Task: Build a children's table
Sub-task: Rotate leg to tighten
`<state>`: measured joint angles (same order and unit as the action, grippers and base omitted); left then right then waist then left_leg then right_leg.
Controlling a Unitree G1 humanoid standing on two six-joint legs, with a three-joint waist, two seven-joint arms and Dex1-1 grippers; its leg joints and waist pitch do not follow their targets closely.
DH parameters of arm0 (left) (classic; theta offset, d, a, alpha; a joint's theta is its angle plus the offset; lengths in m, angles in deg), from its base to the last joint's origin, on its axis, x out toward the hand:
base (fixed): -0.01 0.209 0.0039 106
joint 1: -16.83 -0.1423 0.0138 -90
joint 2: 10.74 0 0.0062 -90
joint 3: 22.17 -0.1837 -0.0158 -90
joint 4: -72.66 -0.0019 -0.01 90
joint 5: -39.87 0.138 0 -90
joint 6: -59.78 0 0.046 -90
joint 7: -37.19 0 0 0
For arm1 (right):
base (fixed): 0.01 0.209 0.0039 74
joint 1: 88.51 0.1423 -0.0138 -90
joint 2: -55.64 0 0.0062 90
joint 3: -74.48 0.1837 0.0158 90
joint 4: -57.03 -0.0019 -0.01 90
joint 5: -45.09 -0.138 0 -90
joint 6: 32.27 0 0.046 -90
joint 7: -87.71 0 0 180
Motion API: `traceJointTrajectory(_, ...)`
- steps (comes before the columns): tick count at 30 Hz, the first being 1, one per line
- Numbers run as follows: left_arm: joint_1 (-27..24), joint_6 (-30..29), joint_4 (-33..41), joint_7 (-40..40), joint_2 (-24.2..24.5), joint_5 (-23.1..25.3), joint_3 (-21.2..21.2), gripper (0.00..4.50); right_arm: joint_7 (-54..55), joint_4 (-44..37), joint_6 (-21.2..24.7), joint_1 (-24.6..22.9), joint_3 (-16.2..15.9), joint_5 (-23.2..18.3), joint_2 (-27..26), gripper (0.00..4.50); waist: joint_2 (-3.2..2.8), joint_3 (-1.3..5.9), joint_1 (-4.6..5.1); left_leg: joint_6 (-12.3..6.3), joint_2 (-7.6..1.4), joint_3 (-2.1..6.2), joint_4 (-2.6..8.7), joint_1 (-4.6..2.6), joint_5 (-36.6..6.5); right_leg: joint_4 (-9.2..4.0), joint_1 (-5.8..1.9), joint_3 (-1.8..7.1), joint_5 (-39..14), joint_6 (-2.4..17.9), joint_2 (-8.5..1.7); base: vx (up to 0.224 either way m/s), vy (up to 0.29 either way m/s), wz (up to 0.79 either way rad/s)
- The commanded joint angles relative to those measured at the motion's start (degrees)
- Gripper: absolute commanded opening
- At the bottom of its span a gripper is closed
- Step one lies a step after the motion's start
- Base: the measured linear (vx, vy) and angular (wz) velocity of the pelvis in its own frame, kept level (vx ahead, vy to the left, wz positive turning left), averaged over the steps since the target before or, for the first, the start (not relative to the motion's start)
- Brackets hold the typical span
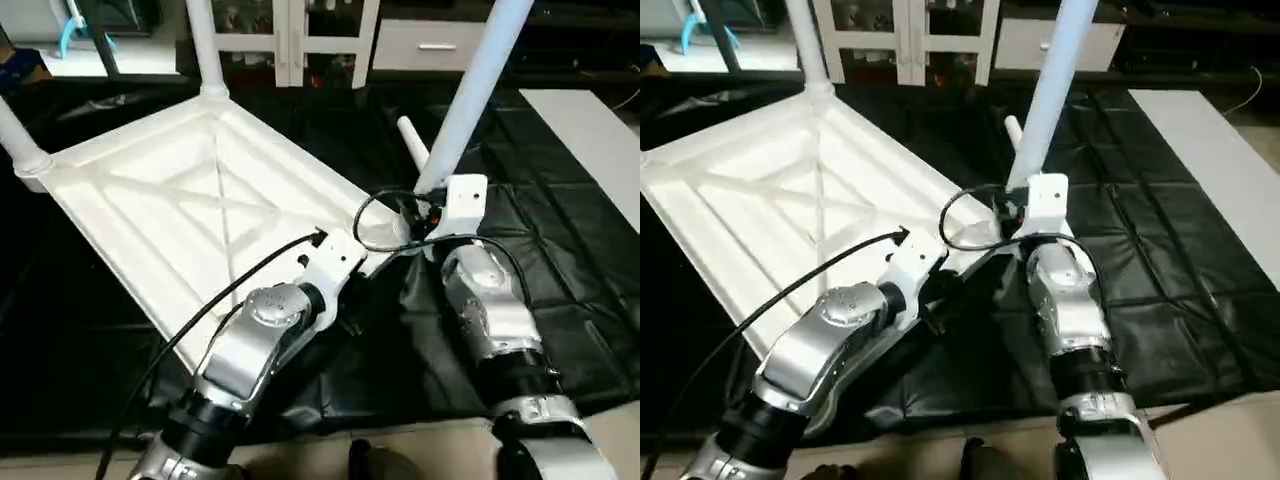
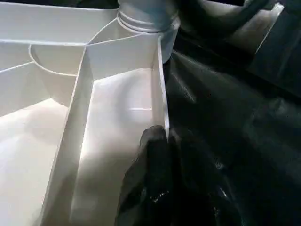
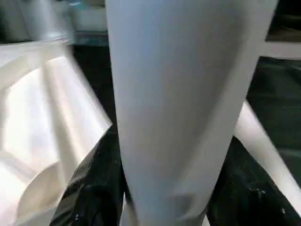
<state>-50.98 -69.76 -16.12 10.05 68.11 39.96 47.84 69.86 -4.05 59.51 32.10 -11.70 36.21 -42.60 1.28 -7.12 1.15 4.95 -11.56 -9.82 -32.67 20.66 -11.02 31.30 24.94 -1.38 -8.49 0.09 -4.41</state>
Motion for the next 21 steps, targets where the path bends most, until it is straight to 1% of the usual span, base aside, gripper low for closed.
traceJointTrajectory(1, -1.25, -0.25, -2.19, -1.23, 2.12, 0.55, -0.04, 0.0, -11.63, -4.42, 1.29, -3.65, -4.81, -2.45, 2.33, 2.57, -0.31, 2.7, -0.49, -2.73, -0.49, -0.41, 4.6, -0.11, -20.14, -3.34, -2.33, 0.8, -17.6, 8.4, -1.35, 0.0, 0.0, 0.0)
traceJointTrajectory(2, -1.39, 0.79, -2.3, -1.6, 3.17, 0.6, 0.65, 0.0, -15.14, -7.5, 2.08, -4.9, -5.39, -3.73, 4.23, 2.57, -0.48, 2.64, -0.7, -3.09, -0.54, -0.48, 4.61, -0.21, -19.8, -3.43, -2.25, 0.82, -17.56, 8.72, -1.33, 0.0, 0.0, 0.0)
traceJointTrajectory(3, -1.46, 1.5, -2.38, -1.82, 3.75, 0.61, 0.99, 0.0, -17.15, -8.97, 2.35, -5.51, -5.65, -4.59, 5.22, 2.65, -0.31, 2.83, -1.07, -4.33, -0.63, -0.81, 4.32, -0.23, -17.87, -3.31, -2.29, 0.98, -16.57, 9.77, -1.31, 0.0, 0.0, 0.0)
traceJointTrajectory(4, -1.63, 1.79, -2.39, -2.12, 4.67, 0.48, 1.79, 0.0, -21.63, -12.2, 2.27, -7.1, -7.03, -5.3, 8.15, 2.74, -0.31, 2.83, -1.07, -4.33, -0.63, -0.81, 4.32, -0.23, -17.87, -3.31, -2.29, 0.98, -16.57, 9.77, -1.31, 0.0, 0.0, 0.0)
traceJointTrajectory(5, -1.77, 1.84, -2.35, -2.29, 5.24, 0.37, 2.31, 0.0, -24.49, -14.23, 1.98, -8.15, -8.05, -5.59, 10.1, 2.84, -0.52, 2.9, -1.31, -4.93, -0.71, -1.01, 4.18, -0.13, -15.51, -3.06, -2.39, 1.14, -14.59, 10.73, -1.38, 0.0, 0.0, 0.0)
traceJointTrajectory(6, -1.99, 1.63, -2.31, -2.43, 5.98, 0.12, 3.17, 0.0, -26.86, -16.95, 2.37, -9.55, -7.84, -6.72, 12.29, 2.93, -0.59, 3.03, -1.78, -5.85, -0.76, -1.24, 3.9, -0.23, -13.16, -2.78, -2.46, 1.18, -12.24, 11.92, -1.34, 0.051, -0.028, 0.1)
traceJointTrajectory(7, -2.16, 1.81, -2.34, -2.48, 6.78, -0.03, 3.68, 0.0, -28.16, -18.99, 2.87, -10.59, -6.99, -7.65, 13.79, 3.02, -0.76, 2.9, -2.08, -6.72, -0.74, -1.62, 3.67, -0.35, -11.66, -2.69, -2.2, 1.38, -11.0, 12.81, -1.27, 0.053, -0.029, 0.12)
traceJointTrajectory(8, -2.16, 1.81, -2.34, -2.48, 6.78, -0.03, 3.68, 0.0, -28.16, -18.99, 2.87, -10.59, -6.99, -7.65, 13.79, 3.11, -0.68, 2.89, -2.05, -6.98, -0.77, -1.63, 3.61, -0.12, -11.04, -2.5, -2.3, 1.45, -10.52, 13.16, -1.24, 0.053, -0.029, 0.12)
traceJointTrajectory(9, -2.21, 1.95, -2.35, -2.53, 7.03, -0.07, 3.78, 0.0, -28.31, -19.47, 2.91, -10.85, -6.58, -7.8, 14.2, 3.21, -0.61, 3.24, -2.05, -7.36, -0.78, -1.46, 3.55, 0.37, -8.57, -1.94, -2.9, 1.32, -8.87, 13.89, -1.46, 0.0, 0.0, 0.0)
traceJointTrajectory(10, -2.29, 2.15, -2.37, -2.6, 7.37, -0.13, 3.92, 0.0, -28.51, -20.13, 2.97, -11.2, -6.03, -7.99, 14.76, 3.35, -0.79, 3.28, -2.17, -7.46, -0.81, -1.37, 3.55, 0.44, -7.48, -1.82, -2.98, 1.28, -8.12, 14.13, -1.5, 0.0, 0.0, 0.0)
traceJointTrajectory(11, -2.33, 2.27, -2.44, -2.74, 7.91, -0.31, 4.21, 0.0, -29.12, -21.94, 3.29, -12.14, -4.85, -8.4, 16.2, 3.35, -1.29, 3.28, -2.23, -7.79, -0.86, -1.37, 3.45, 0.33, -6.58, -1.69, -2.82, 1.28, -6.91, 14.76, -1.44, 0.0, 0.0, 0.0)
traceJointTrajectory(12, -2.33, 2.32, -2.45, -2.8, 8.01, -0.37, 4.24, 0.0, -29.34, -22.4, 3.49, -12.36, -4.64, -8.55, 16.52, 3.45, -0.86, 3.3, -2.21, -8.14, -0.82, -1.42, 3.33, 0.38, -6.61, -1.6, -3.02, 1.3, -6.23, 15.04, -1.35, 0.0, 0.0, 0.0)
traceJointTrajectory(13, -2.26, 2.33, -2.62, -2.93, 8.43, -0.71, 4.46, 0.0, -30.21, -25.24, 4.63, -13.76, -3.44, -9.34, 18.4, 3.51, -0.86, 3.37, -2.36, -8.52, -0.72, -1.45, 3.28, 0.46, -5.86, -1.48, -3.26, 1.41, -5.47, 14.94, -1.29, 0.0, 0.0, 0.0)
traceJointTrajectory(14, -2.1, 2.26, -2.79, -2.93, 8.48, -0.87, 4.53, 0.0, -30.61, -26.96, 5.5, -14.75, -2.83, -10.0, 19.48, 3.6, -1.1, 3.52, -2.61, -9.1, -0.76, -1.48, 3.2, 0.45, -4.81, -1.21, -3.28, 1.49, -4.27, 14.99, -1.29, 0.0, 0.0, 0.0)
traceJointTrajectory(16, -1.88, 2.02, -2.99, -2.71, 8.52, -1.27, 4.63, 0.0, -30.77, -29.02, 6.49, -15.95, -2.2, -10.84, 20.79, 3.77, -1.21, 3.37, -2.78, -9.6, -0.89, -1.68, 3.2, 0.26, -5.07, -1.42, -2.91, 1.47, -4.72, 15.03, -1.23, 0.0, 0.0, 0.0)
traceJointTrajectory(17, -1.81, 1.87, -3.07, -2.59, 8.48, -1.33, 4.7, 0.0, -30.77, -29.41, 6.7, -16.19, -2.04, -10.99, 20.99, 3.83, -1.22, 3.17, -2.82, -9.24, -0.9, -1.73, 3.34, 0.35, -7.2, -1.76, -2.88, 1.46, -7.93, 14.44, -1.37, 0.0, 0.0, 0.0)
traceJointTrajectory(18, -1.67, 1.56, -3.22, -2.33, 8.41, -1.47, 4.84, 0.0, -30.78, -30.22, 7.15, -16.7, -1.7, -11.3, 21.4, 3.91, -1.14, 3.01, -2.74, -8.95, -0.84, -1.74, 3.46, 0.47, -8.19, -2.01, -2.88, 1.45, -9.7, 13.88, -1.38, 0.0, 0.0, 0.0)
traceJointTrajectory(19, -1.26, 0.13, -3.91, -0.87, 7.87, -1.39, 5.74, 0.0, -30.57, -32.13, 7.95, -17.98, -1.06, -11.79, 22.31, 4.08, -1.21, 2.8, -2.58, -8.01, -0.77, -1.63, 3.67, 0.6, -10.55, -2.36, -2.85, 1.37, -13.73, 12.51, -1.48, 0.0, 0.0, 0.0)
traceJointTrajectory(20, -0.95, -0.87, -4.53, 0.3, 7.42, -1.23, 6.47, 0.0, -30.5, -33.07, 8.82, -18.76, -0.91, -12.02, 22.82, 4.08, -1.16, 2.72, -2.44, -7.51, -0.72, -1.59, 3.75, 0.71, -11.51, -2.58, -2.87, 1.33, -15.78, 11.51, -1.46, 0.0, 0.0, 0.0)
traceJointTrajectory(21, -0.55, -1.64, -5.35, 2.04, 6.83, -0.97, 7.51, 0.0, -30.5, -33.94, 9.13, -19.65, -0.85, -11.74, 23.34, 4.13, -1.18, 2.64, -2.25, -6.52, -0.68, -1.33, 3.93, 0.88, -12.65, -2.82, -2.87, 1.23, -19.18, 9.77, -1.56, 0.0, 0.0, 0.0)
